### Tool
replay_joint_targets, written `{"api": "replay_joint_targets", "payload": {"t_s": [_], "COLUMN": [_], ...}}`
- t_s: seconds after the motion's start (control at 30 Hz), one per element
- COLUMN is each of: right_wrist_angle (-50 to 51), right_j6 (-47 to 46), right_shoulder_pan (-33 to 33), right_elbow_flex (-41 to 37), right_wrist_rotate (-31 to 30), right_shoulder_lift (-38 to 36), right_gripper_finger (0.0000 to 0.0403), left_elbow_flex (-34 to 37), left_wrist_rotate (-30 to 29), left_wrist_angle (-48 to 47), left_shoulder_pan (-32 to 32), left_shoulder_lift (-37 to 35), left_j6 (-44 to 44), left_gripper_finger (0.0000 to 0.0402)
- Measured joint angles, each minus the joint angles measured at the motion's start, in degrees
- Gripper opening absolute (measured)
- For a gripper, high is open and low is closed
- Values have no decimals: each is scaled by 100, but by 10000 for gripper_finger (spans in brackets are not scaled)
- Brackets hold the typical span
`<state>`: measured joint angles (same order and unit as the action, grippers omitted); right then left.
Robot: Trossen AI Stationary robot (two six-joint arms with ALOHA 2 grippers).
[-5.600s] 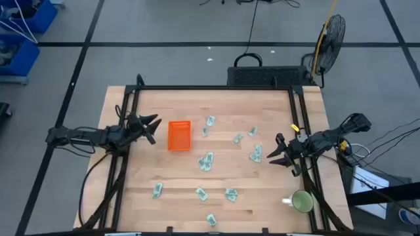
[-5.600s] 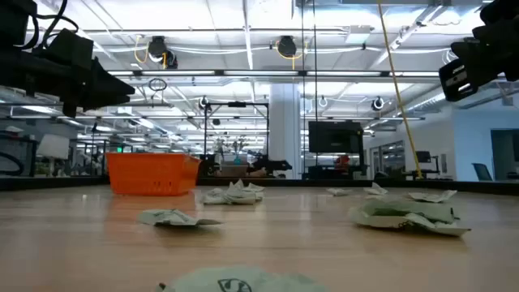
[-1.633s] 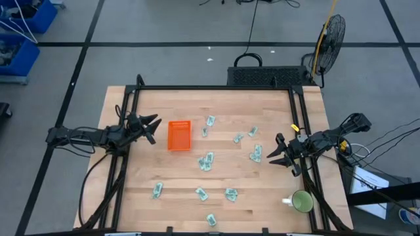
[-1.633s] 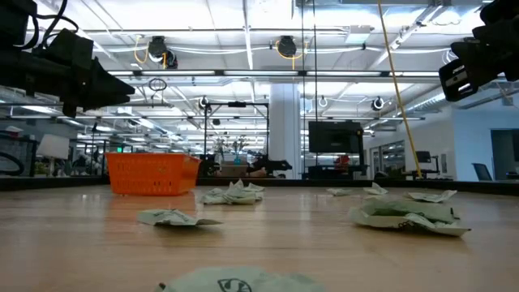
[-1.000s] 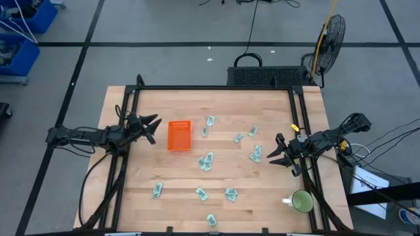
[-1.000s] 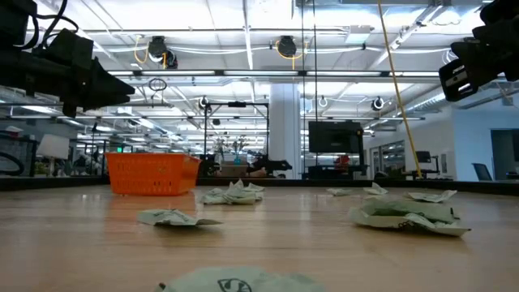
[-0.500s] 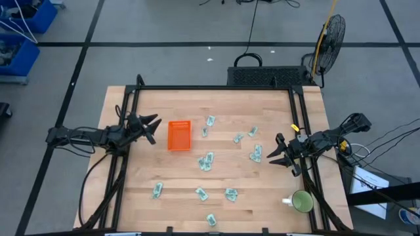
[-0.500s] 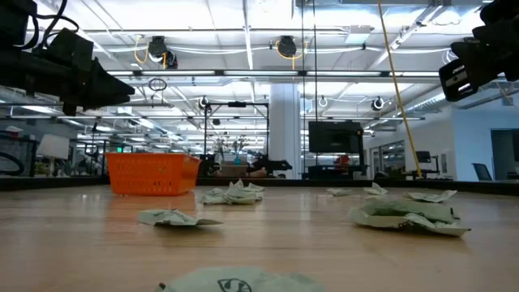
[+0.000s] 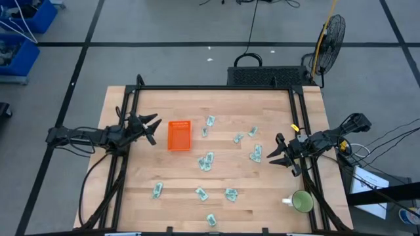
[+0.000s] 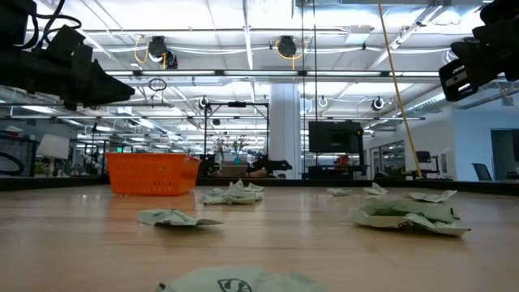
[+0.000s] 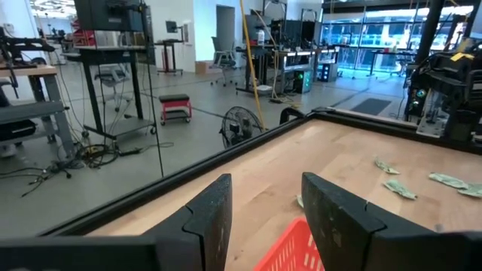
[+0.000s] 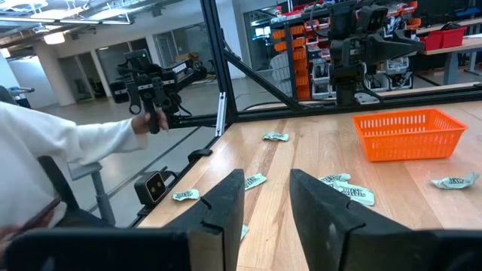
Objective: Pick and place Stevia / Truvia into bins
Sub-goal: Put the green stevia packet into the orange bin
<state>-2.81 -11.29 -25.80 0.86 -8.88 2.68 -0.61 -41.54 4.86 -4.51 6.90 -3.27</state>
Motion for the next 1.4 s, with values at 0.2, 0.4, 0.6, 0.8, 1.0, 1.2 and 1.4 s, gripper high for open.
{"api": "replay_joint_targets", "payload": {"t_s": [0.2,0.4,0.6,0.8,1.0,1.2,1.4], "right_wrist_angle": [0,0,0,0,0,-4,-25], "right_j6": [0,0,0,0,0,0,0], "right_shoulder_pan": [0,-1,0,-1,0,-1,-1], "right_elbow_flex": [-1,-1,0,0,0,-1,0], "right_wrist_rotate": [0,0,0,0,0,0,0], "right_shoulder_lift": [1,0,2,2,2,2,2], "right_gripper_finger": [102,102,102,102,102,102,102], "left_elbow_flex": [-1,-1,1,1,-2,-1060,-3248], "left_wrist_rotate": [2,4,-40,-126,-530,-619,-1266], "left_wrist_angle": [11,55,357,1081,2333,1405,-567], "left_shoulder_pan": [-1,-2,-1,0,0,0,0], "left_shoulder_lift": [0,1,0,1,-1,297,1592], "left_j6": [-68,-87,406,1994,2429,2753,2415], "left_gripper_finger": [166,166,166,166,166,166,166]}}
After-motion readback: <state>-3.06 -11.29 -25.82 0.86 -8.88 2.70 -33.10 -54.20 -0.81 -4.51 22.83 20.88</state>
